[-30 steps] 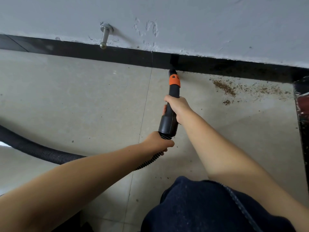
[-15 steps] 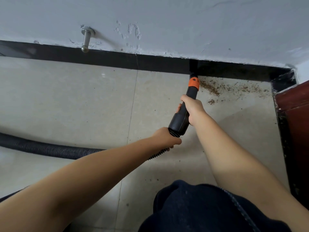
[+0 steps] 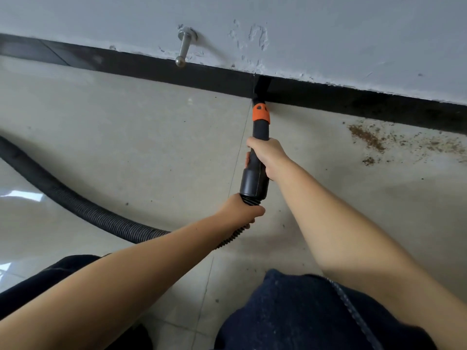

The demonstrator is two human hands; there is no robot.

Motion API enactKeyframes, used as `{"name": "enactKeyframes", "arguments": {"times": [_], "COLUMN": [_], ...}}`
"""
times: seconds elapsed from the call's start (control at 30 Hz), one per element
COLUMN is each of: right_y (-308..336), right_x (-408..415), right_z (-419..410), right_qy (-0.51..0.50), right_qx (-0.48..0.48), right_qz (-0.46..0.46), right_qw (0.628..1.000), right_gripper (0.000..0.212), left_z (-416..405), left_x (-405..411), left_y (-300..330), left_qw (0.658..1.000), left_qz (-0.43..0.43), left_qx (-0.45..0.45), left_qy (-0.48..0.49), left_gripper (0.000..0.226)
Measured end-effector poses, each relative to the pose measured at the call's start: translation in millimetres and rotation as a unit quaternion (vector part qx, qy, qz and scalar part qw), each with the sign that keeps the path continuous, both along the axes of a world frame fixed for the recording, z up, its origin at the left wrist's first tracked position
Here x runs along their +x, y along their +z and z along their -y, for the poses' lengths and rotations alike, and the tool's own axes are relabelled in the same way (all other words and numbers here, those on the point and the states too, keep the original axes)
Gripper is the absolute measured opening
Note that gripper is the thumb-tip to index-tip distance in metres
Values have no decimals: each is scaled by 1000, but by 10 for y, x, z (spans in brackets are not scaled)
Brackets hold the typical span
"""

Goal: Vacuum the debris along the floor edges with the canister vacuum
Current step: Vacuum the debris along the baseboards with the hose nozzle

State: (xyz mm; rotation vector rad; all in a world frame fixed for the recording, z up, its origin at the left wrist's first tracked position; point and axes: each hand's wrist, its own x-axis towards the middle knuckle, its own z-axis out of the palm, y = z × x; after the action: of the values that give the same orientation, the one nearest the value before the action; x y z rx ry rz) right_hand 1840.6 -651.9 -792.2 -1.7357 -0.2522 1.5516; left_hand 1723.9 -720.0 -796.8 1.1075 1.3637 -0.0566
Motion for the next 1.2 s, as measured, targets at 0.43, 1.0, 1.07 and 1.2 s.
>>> {"name": "enactKeyframes", "arguments": {"times": [0.43,1.0,1.07,1.2], "right_y": [-64,-1,24,53], "right_x": [288,934,1010,976], "right_z": [816,1841,1845,1795], "right_qy": [-132,-326,-320,-254], "right_qx": [-19,-51,-45,-32], "right_qz": [24,32,25,-8], "right_qw": [991,943,946,967], "right_gripper": [13,10,10,12], "left_z": [443,952,976,1112], "left_x": [173,778,852,866], "left_y": [-12,141,150,101], "left_qw": [986,944,948,961], "left_qz": [-5,8,12,-3], "left_qx": [-25,-33,-41,-30], "left_qy": [-165,-328,-314,-273], "left_gripper": [15,12,11,22]}}
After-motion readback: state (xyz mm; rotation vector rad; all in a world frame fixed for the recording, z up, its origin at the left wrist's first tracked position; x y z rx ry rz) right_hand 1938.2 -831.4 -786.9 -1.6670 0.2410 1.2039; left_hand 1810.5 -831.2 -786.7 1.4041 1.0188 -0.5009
